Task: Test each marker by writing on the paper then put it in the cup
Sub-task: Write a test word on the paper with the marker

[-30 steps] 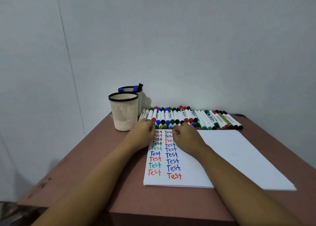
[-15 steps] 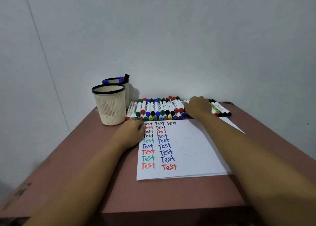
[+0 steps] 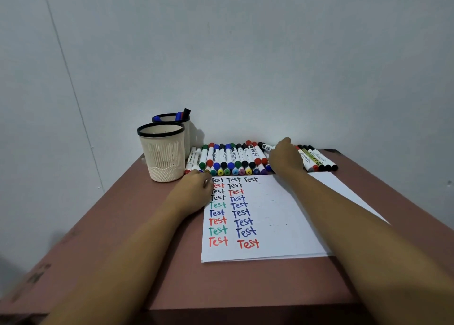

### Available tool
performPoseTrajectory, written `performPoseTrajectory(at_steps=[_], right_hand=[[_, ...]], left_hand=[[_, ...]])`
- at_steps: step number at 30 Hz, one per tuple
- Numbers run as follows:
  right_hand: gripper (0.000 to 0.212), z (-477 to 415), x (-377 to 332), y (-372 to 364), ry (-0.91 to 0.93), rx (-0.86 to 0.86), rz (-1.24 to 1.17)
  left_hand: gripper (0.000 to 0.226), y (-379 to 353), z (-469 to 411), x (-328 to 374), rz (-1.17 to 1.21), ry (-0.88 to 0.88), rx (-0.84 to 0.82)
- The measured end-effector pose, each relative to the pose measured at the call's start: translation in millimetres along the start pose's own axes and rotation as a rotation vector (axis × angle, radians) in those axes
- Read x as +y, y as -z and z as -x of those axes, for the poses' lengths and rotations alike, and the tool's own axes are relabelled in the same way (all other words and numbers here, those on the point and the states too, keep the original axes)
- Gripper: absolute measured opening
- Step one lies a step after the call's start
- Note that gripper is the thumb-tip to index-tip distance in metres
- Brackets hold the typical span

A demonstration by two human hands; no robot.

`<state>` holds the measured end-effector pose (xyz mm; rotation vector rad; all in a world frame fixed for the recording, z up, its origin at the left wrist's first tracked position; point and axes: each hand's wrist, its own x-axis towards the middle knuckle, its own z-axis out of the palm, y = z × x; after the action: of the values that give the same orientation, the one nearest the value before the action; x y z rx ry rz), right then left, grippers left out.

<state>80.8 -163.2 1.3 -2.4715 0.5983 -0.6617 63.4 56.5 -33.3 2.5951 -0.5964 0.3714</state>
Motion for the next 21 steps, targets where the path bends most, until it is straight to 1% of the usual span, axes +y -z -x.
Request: performPoseTrajectory(at_steps=[2, 4, 6, 8, 11, 12, 14, 15, 17, 19, 21], right_hand=[[0.025, 4, 1, 11, 0.026, 0.033, -0.108], [0.02, 10, 1, 22, 0.058, 0.072, -0.248], [0.012, 21, 1, 30, 0.08, 0.07, -0.429], [0.01, 37, -1, 35, 0.074, 0.017, -0.581], [0.007, 63, -2, 37, 0.048, -0.098, -0.704], [0.01, 70, -2, 36, 0.035, -0.129, -0.746], [0.016, 79, -4, 33, 0.009, -0.173, -0.807], [0.017, 81, -6, 32, 0.002, -0.189, -0.829], [0.017, 83, -10, 30, -0.001, -0.206, -0.871], [0.017, 83, -12, 29, -0.029, -0.233, -0.971], [0.021, 84, -12, 26, -0.087, -0.32, -1.128]], left_hand=[[0.032, 0, 0, 0, 0.013, -0.008, 0.028], [0.033, 1, 1, 1, 0.027, -0.02, 0.068], [0.035, 2, 1, 3, 0.045, -0.042, 0.119], [0.039, 2, 1, 8, 0.061, -0.099, 0.17], [0.051, 3, 3, 14, 0.063, -0.228, 0.219], [0.055, 3, 4, 16, 0.067, -0.265, 0.208], [0.06, 4, 5, 18, 0.088, -0.3, 0.13], [0.058, 4, 5, 20, 0.092, -0.288, 0.077], [0.044, 5, 4, 23, 0.077, -0.262, 0.024], [0.029, 4, 3, 25, 0.066, -0.267, 0.039], [0.024, 3, 3, 28, 0.071, -0.275, 0.04]])
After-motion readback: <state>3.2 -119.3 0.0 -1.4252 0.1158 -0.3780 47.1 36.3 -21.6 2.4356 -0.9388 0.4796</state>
